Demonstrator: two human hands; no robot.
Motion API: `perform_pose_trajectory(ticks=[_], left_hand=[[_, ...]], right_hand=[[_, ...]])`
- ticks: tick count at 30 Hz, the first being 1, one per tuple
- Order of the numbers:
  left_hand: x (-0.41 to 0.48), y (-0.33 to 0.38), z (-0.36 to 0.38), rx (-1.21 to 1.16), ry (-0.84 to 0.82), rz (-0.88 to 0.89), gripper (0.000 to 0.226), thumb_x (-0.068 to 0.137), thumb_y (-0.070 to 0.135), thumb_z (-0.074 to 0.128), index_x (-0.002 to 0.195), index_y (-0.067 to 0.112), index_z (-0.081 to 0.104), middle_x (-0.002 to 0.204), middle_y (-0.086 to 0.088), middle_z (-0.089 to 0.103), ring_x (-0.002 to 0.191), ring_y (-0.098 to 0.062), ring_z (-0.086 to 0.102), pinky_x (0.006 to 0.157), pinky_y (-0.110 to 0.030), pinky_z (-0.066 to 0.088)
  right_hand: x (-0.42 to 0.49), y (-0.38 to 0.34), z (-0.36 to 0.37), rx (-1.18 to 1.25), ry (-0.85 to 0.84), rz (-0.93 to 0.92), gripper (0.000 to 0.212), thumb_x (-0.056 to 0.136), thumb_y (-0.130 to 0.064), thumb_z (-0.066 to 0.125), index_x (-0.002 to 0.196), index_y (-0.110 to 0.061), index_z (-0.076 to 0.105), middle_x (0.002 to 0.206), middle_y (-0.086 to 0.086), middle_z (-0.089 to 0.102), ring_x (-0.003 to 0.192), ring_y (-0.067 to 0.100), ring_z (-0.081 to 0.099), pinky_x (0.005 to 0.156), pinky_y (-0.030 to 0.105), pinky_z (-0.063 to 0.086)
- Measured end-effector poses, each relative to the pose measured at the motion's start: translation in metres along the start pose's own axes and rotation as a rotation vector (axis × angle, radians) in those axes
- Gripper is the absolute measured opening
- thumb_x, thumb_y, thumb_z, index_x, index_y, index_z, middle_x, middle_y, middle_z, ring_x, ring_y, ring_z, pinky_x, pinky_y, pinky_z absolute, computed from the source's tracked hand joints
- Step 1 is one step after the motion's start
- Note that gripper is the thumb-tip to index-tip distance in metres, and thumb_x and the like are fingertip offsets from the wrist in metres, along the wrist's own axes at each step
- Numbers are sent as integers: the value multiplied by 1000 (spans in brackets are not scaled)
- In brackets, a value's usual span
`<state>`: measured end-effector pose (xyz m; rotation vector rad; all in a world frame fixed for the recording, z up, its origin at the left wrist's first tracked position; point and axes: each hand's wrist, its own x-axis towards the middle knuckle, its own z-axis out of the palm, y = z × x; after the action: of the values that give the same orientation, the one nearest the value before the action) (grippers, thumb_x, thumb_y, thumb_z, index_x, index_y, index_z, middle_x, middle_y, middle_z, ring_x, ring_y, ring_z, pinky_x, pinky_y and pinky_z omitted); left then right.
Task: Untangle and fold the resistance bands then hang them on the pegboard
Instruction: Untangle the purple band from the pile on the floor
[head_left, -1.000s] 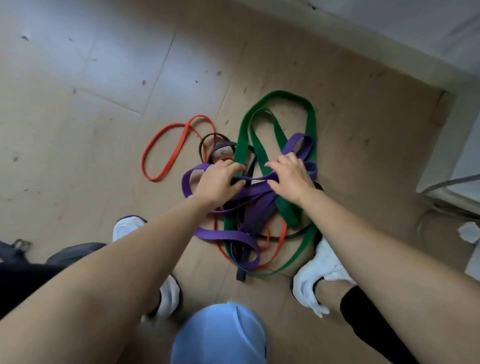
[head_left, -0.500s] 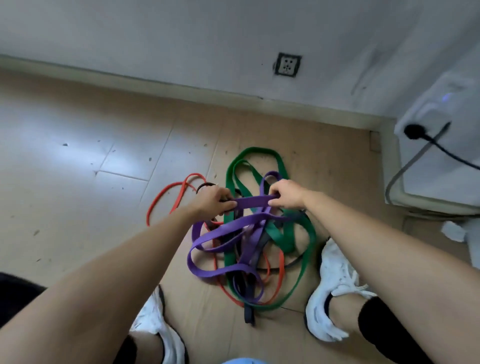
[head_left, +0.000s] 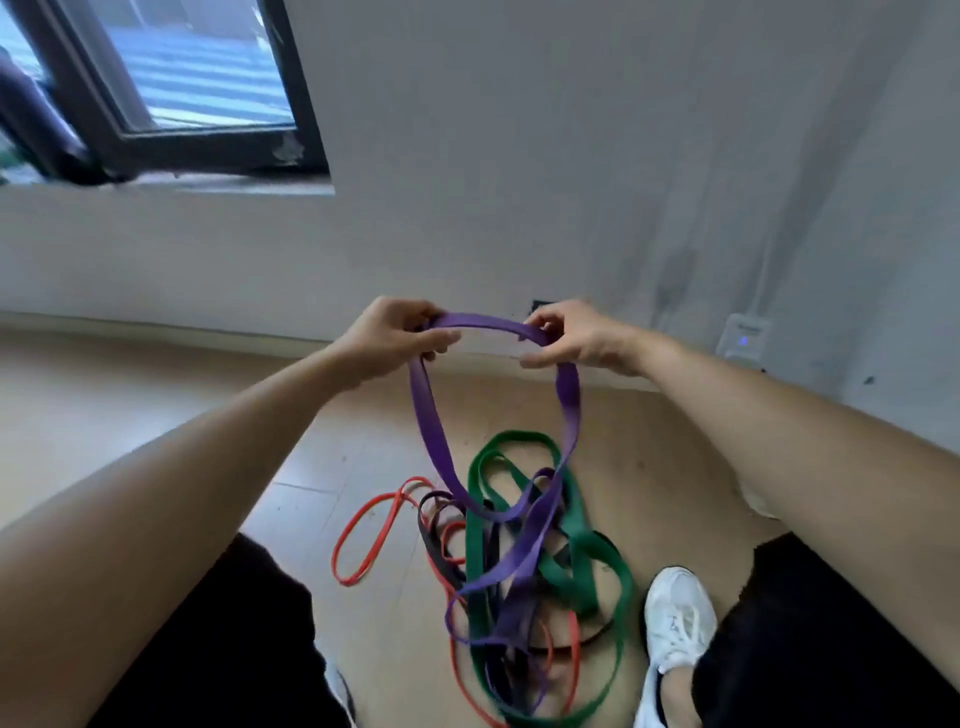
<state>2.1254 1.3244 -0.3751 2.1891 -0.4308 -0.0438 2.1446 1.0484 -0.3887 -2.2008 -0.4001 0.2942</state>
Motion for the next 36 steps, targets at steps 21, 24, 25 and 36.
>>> perform_pose_trajectory(ticks=[21,24,25,36], left_hand=[[97,61,-42,-530,251,-20,33,102,37,57,118,11,70,111,-9,77,104,-27,73,101,-45,53],[95,6,-18,-498,56,-175,36,102,37,56,116,9,72,112,-9,77,106,-26,72,104,-46,50],[95,-8,-15,-442,-38,-207,35,102,37,56,116,9,72,112,-7,77,109,-26,71,105,-45,50],[97,-36,-20,-465,-70,-265,34,99,36,61,110,5,70,98,-8,70,93,-18,71,93,-34,49]], right_hand=[[62,-89,-65,437,312,-166,38,95,-27,69,114,6,69,88,7,66,77,18,61,72,27,53],[75,-35,-35,522,224,-32,27,96,-24,68,106,1,71,85,7,70,76,20,63,74,32,52],[78,-21,-31,485,167,13,24,97,-23,67,104,0,72,84,7,71,75,20,64,75,34,52],[85,0,-22,329,-2,43,20,92,-20,73,106,-5,71,84,7,66,77,18,61,80,29,52]])
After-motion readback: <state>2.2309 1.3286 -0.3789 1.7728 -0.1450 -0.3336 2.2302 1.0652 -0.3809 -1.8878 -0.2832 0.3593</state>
